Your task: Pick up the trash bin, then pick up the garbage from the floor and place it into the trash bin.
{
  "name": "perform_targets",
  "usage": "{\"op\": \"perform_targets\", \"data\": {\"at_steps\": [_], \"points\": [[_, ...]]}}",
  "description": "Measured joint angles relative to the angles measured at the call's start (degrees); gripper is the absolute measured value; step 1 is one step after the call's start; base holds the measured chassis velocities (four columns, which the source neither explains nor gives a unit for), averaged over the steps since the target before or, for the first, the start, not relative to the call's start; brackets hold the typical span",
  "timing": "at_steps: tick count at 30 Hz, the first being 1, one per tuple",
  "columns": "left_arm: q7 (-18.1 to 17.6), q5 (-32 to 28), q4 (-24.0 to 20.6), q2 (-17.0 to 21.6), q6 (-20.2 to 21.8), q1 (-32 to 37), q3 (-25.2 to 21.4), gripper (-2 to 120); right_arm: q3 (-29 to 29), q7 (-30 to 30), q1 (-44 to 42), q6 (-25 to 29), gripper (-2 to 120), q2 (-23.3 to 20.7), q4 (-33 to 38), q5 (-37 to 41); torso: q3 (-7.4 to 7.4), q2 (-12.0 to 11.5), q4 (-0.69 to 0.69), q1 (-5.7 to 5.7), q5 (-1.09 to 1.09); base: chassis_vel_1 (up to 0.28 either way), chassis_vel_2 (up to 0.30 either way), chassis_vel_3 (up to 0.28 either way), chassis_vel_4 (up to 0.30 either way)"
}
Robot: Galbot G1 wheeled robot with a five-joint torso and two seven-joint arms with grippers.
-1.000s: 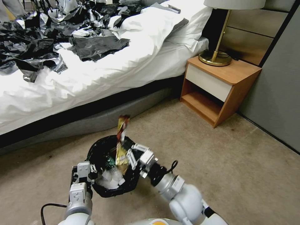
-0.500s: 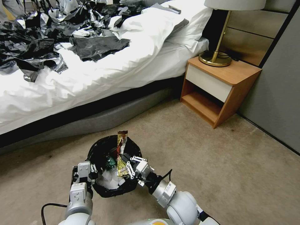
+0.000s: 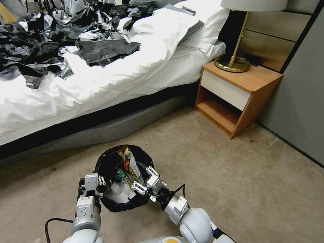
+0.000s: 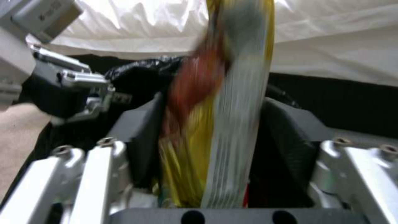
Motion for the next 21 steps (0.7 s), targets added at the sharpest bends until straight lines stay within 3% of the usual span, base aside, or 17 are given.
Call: {"op": "perform_targets", "data": {"at_steps": [1,4,6,9,21], "points": [[-0.01,0.09,0.0,0.02,0.04,-0.17,0.14,1,-0.01,0.05,-0.14,0.0,76,-0.14,-0.04,-0.05,0.0,0.0,0.0,0.0,0.01,0.0,0.0,0.0,0.0],[-0.01,0.17,0.0,0.1,0.09,-0.25,0.21,1,0.0,0.12,-0.29,-0.01,80,-0.24,0.01,-0.06,0.0,0.0,0.0,0.0,0.01,0.0,0.0,0.0,0.0],[0.0,0.18,-0.08,0.22,0.23,-0.38,0.23,1,-0.01,0.23,-0.53,-0.01,92,-0.35,0.24,-0.19,0.0,0.0,-0.02,0.0,-0.01,0.0,0.0,0.0,0.0],[-0.01,0.18,-0.12,0.25,0.32,-0.44,0.19,1,-0.01,0.23,-0.64,-0.01,98,-0.51,0.74,-0.45,0.0,0.0,-0.06,0.0,-0.04,0.0,0.0,0.0,0.0],[0.02,0.15,0.09,0.24,0.43,-0.61,0.18,1,-0.04,0.87,-1.61,1.41,100,-1.2,5.79,-3.13,0.0,0.01,-0.09,0.0,-0.09,0.0,0.0,0.0,0.0]]}}
